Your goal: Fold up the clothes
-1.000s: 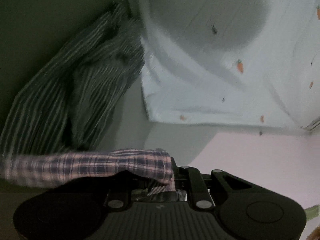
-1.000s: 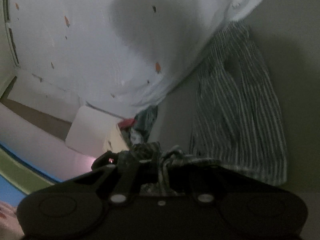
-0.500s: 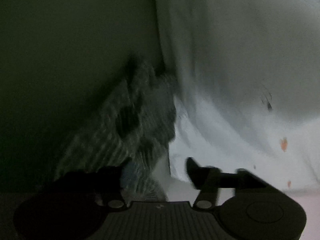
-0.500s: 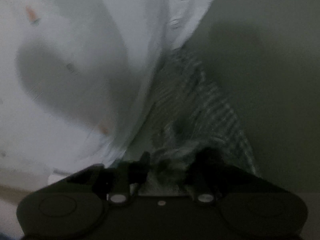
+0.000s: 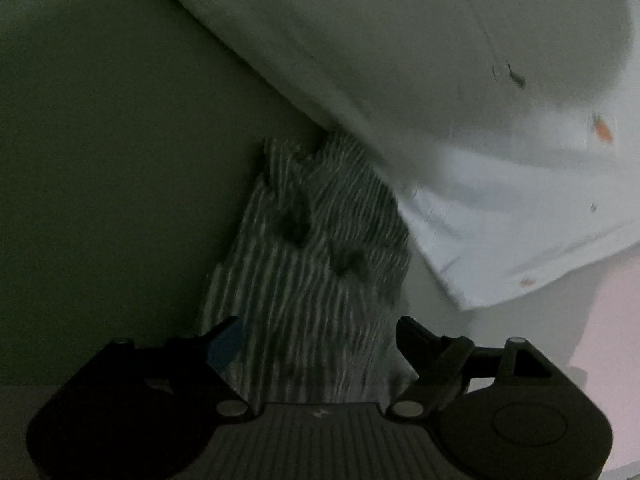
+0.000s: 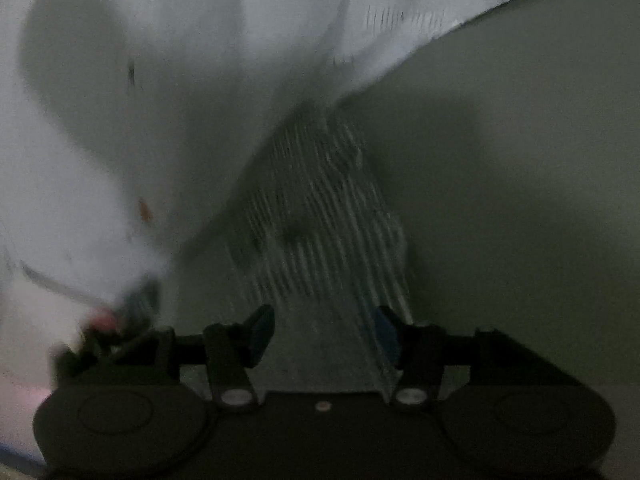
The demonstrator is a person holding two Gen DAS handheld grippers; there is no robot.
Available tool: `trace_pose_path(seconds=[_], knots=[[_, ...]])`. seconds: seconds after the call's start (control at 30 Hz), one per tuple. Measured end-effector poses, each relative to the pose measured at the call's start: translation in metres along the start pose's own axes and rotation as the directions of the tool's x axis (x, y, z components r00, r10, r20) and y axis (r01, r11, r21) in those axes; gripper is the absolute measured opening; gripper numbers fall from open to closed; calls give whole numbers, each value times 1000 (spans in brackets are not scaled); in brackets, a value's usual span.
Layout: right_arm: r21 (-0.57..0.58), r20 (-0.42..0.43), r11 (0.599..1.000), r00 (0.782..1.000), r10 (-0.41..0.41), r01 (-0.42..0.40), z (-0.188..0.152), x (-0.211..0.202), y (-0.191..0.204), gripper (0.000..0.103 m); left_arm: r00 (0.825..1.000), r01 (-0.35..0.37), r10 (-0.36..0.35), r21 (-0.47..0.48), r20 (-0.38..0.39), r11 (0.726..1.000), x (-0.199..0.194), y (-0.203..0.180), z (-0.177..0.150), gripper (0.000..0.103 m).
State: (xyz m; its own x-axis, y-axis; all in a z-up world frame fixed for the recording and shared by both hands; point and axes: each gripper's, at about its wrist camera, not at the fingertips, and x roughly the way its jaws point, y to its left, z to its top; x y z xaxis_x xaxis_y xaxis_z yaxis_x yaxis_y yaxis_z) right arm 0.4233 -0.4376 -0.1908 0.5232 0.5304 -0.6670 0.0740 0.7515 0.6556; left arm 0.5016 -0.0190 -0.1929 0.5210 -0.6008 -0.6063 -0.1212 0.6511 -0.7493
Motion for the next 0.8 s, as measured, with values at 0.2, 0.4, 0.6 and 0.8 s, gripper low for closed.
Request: trace_pose_path(seconds=[0.2, 0.4, 0.6, 0.8], knots=[[-139, -64, 987, 994, -86, 77, -53, -8, 17, 57, 973, -232, 223, 229, 66, 945, -21, -20, -50, 88], [-619, 27, 749, 959, -282, 238, -104, 0, 70, 57, 946, -312, 319, 411, 53, 857, -15, -38, -80, 95], [-720, 152, 608, 930, -334, 336, -113, 14, 85, 57, 942, -325, 329, 429, 66, 843, -17, -39, -87, 95], [-753, 304, 486, 890, -339, 443, -95, 39, 103, 57, 943, -332, 320, 365, 96, 869, -33, -32, -84, 96]])
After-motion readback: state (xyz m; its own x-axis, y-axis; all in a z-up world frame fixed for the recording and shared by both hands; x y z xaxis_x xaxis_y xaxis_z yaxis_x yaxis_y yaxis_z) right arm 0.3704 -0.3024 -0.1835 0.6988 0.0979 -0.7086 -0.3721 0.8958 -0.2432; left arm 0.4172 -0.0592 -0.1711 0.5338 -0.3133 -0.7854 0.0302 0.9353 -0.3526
